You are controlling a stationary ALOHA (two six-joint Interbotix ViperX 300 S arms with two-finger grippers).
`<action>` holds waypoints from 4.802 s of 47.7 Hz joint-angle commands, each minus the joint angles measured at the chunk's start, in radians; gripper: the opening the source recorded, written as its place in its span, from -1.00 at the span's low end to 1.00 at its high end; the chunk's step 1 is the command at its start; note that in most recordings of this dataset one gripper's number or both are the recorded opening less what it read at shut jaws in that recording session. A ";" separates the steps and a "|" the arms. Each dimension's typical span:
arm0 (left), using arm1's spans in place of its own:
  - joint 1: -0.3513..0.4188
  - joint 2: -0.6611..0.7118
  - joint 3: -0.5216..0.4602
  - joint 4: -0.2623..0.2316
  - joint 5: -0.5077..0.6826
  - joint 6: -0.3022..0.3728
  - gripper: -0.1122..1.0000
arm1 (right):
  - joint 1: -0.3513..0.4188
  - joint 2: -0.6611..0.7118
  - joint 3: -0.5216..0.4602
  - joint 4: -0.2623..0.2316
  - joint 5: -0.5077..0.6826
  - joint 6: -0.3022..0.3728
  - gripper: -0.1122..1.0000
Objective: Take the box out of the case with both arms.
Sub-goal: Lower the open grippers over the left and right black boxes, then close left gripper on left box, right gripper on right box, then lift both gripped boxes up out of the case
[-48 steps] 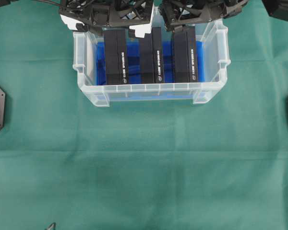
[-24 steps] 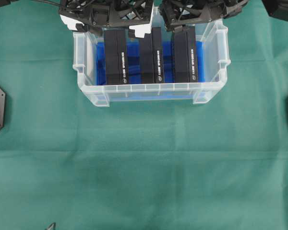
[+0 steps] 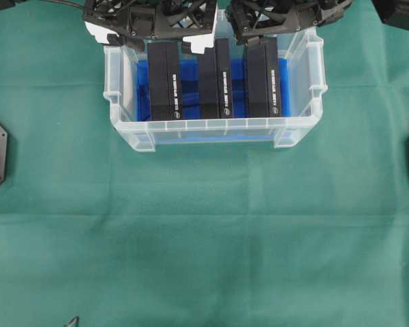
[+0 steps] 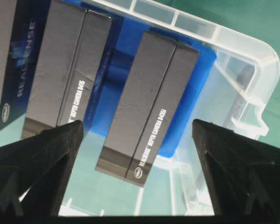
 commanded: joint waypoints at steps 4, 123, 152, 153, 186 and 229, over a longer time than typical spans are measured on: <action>-0.003 -0.020 0.021 0.008 -0.017 -0.005 0.83 | 0.005 0.000 -0.009 -0.005 -0.006 0.000 0.91; 0.018 0.008 0.397 0.017 -0.371 -0.061 0.82 | 0.020 0.089 0.279 -0.005 -0.264 0.078 0.91; 0.000 -0.038 0.394 0.014 -0.339 -0.040 0.34 | 0.021 0.089 0.276 -0.015 -0.284 0.129 0.44; 0.000 -0.040 0.394 0.014 -0.342 -0.041 0.34 | 0.021 0.087 0.276 -0.015 -0.284 0.129 0.44; 0.000 -0.041 0.368 0.003 -0.270 -0.066 0.34 | 0.021 0.072 0.241 -0.017 -0.272 0.133 0.44; 0.005 -0.083 -0.011 -0.003 -0.008 -0.057 0.34 | 0.021 -0.028 -0.098 -0.098 0.049 0.094 0.44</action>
